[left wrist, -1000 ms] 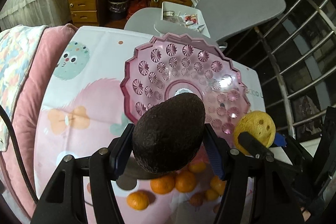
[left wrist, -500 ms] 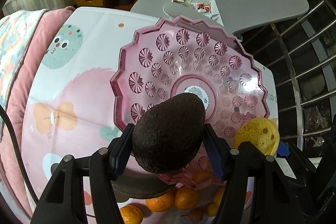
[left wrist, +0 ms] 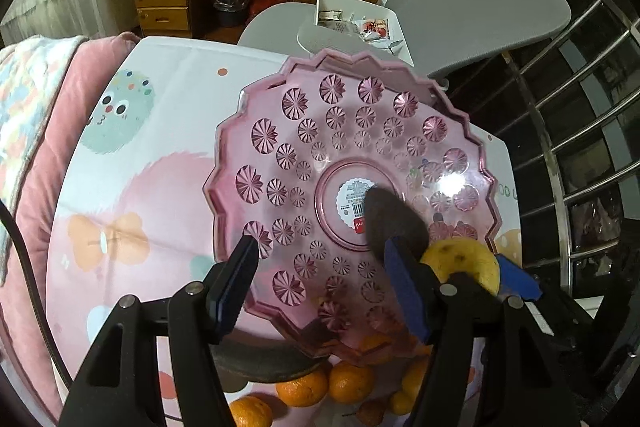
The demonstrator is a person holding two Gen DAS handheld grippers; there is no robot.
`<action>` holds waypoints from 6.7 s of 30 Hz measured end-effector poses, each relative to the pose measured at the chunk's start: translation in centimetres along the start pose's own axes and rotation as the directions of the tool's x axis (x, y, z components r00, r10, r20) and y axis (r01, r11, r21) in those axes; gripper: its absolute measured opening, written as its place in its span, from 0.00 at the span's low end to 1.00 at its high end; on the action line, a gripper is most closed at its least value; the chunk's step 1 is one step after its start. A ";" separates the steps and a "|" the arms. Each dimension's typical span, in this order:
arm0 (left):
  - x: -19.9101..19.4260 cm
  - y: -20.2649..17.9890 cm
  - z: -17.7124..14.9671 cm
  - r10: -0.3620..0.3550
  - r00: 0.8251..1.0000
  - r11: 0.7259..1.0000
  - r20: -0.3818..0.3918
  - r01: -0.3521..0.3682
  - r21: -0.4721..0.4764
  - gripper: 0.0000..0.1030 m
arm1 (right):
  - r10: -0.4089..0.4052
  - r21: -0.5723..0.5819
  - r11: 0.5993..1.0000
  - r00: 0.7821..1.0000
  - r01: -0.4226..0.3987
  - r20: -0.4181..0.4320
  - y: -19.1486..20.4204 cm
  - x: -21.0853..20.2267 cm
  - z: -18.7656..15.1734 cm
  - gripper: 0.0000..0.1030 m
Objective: Organize fruits
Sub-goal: 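Carry the avocado with the left gripper into the pink bowl while the right gripper drops the pear there, then open and withdraw both grippers from the pink bowl, then grasp the lychee with the left gripper while the right gripper grasps the dried red date, then lower the lychee into the pink bowl with the left gripper while the right gripper releases the date there, then grasp the red apple with the right gripper and lift it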
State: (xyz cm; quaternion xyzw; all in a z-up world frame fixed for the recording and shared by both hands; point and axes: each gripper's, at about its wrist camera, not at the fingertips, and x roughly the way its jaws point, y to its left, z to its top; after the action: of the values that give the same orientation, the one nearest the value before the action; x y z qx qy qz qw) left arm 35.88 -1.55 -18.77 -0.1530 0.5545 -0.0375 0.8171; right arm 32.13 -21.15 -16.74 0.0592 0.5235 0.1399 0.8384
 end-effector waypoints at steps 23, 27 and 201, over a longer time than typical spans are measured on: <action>-7.6 2.2 -6.9 -0.023 1.000 0.997 0.012 0.022 0.068 0.62 | -0.035 0.109 0.994 0.998 0.030 0.053 1.6 -6.2 -5.6 0.75; -9.5 3.2 -9.0 -0.038 0.999 0.995 0.013 0.036 0.090 0.62 | -0.047 0.149 0.988 0.997 0.038 0.063 2.5 -7.8 -8.1 0.75; -5.9 -3.7 -14.7 0.004 0.998 0.998 0.064 -0.008 0.058 0.65 | 0.144 0.122 0.983 0.989 -0.139 -0.035 -5.4 -6.8 -8.8 0.65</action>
State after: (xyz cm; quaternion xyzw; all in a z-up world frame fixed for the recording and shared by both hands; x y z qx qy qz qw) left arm 20.56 -6.75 -17.41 -0.1286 0.5270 -0.0463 0.8388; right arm 22.42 -28.76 -16.16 0.1433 0.5436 0.1688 0.8096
